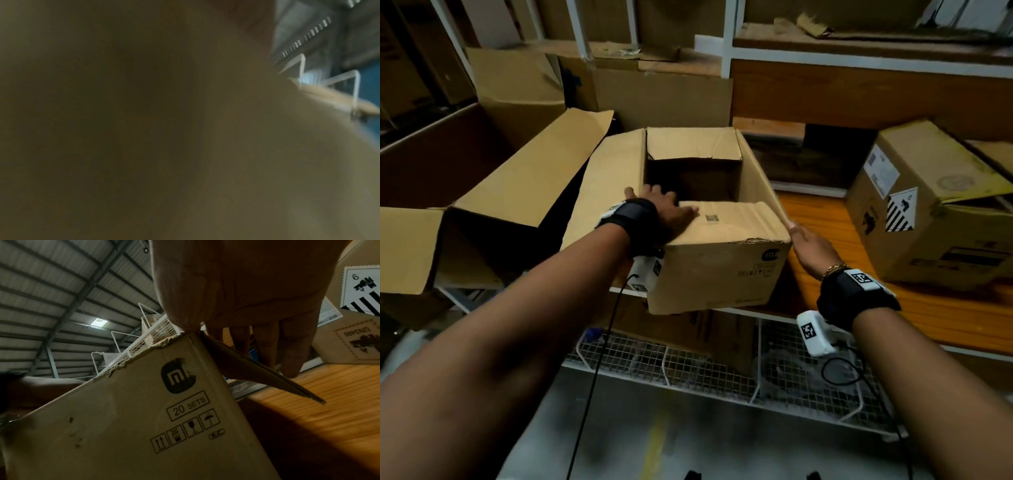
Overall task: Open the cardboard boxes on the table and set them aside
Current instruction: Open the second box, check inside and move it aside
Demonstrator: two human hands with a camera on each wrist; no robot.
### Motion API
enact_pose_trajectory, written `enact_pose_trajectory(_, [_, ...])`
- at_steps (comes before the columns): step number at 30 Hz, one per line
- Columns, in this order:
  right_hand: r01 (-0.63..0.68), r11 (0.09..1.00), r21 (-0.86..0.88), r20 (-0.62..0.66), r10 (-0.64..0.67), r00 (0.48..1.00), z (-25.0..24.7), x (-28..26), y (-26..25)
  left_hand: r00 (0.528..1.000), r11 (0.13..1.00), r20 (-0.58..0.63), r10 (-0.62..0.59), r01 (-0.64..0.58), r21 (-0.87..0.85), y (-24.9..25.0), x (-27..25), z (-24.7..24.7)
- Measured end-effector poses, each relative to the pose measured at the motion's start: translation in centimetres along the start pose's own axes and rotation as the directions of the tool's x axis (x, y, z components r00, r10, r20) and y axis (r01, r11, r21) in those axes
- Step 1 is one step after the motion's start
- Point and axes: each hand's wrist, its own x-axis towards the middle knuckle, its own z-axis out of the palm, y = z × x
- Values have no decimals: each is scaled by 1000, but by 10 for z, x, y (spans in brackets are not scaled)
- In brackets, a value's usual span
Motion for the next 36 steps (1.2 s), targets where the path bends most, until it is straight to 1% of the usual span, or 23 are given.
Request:
enact_pose_trajectory(2, [9,999,40,12,-10,1000,0,-2,-1,995,993,-91,-42,32,-112,-8,-3,-14])
enact_pose_trajectory(5, [27,999,46,31,-28,999,-5,-3,-3,962,961,-261,-76,1,-277,-19,-13,-38])
enact_pose_trajectory(6, [35,999,23,41,-36,999,-9,-3,-5,949,934,-304,-87,-28,-355,-23,-18,-47])
enact_pose_trajectory(7, [47,999,2,65,-47,997,-12,-2,-7,939,887,-328,-107,-59,-458,-26,-23,-55])
enact_pose_trajectory(8, [61,998,-14,95,-59,994,-16,-1,-8,935,817,-332,-128,-90,-569,-29,-28,-63])
enact_pose_trajectory(9, [65,998,-5,119,-64,991,-20,0,-9,939,741,-317,-135,-117,-661,-32,-32,-69])
enact_pose_trajectory(11, [51,998,39,155,-57,986,-28,0,-11,968,652,-234,-93,-118,-749,-34,-40,-77])
enact_pose_trajectory(12, [59,998,39,174,-64,983,-32,2,-11,983,624,-172,-63,-95,-775,-34,-44,-77])
enact_pose_trajectory(14, [88,995,35,198,-93,976,-38,4,-13,998,574,-63,-17,-42,-818,-35,-51,-74])
enact_pose_trajectory(17, [193,980,49,185,-199,962,-43,8,-16,999,510,18,45,-7,-860,-37,-67,-71])
enact_pose_trajectory(19, [300,954,16,208,-297,932,-45,8,-20,996,514,55,76,8,-858,-38,-78,-70])
enact_pose_trajectory(20, [332,943,16,226,-327,918,-46,5,-24,993,524,74,89,17,-851,-38,-84,-69])
enact_pose_trajectory(23, [310,941,138,262,-336,904,-55,-8,-32,972,576,154,177,24,-817,-40,-96,-63])
enact_pose_trajectory(25, [269,951,152,283,-303,910,-62,-16,-37,942,658,233,240,18,-752,-42,-100,-54])
enact_pose_trajectory(26, [242,961,134,338,-274,900,-65,-17,-39,930,713,272,248,15,-701,-41,-102,-49])
enact_pose_trajectory(27, [257,965,60,403,-259,878,-67,-17,-42,929,759,287,233,10,-651,-39,-103,-41])
enact_pose_trajectory(28, [327,942,-75,470,-256,845,-68,-18,-44,942,789,267,203,4,-614,-36,-101,-32])
enact_pose_trajectory(29, [414,886,-209,519,-258,815,-67,-17,-45,965,801,209,156,0,-598,-32,-99,-23])
enact_pose_trajectory(30, [487,813,-319,541,-266,798,-63,-17,-45,987,813,134,92,3,-582,-27,-98,-12])
enact_pose_trajectory(31, [527,753,-395,535,-277,798,-57,-18,-45,998,832,62,32,8,-554,-23,-99,-2])
enact_pose_trajectory(32, [543,721,-430,512,-300,805,-52,-17,-44,999,861,31,-15,29,-508,-19,-98,6])
enact_pose_trajectory(34, [529,713,-460,451,-326,831,-41,-17,-40,996,909,38,-78,86,-408,-15,-96,23])
enact_pose_trajectory(36, [497,736,-460,382,-341,859,-33,-18,-36,993,941,44,-106,114,-320,-17,-93,37])
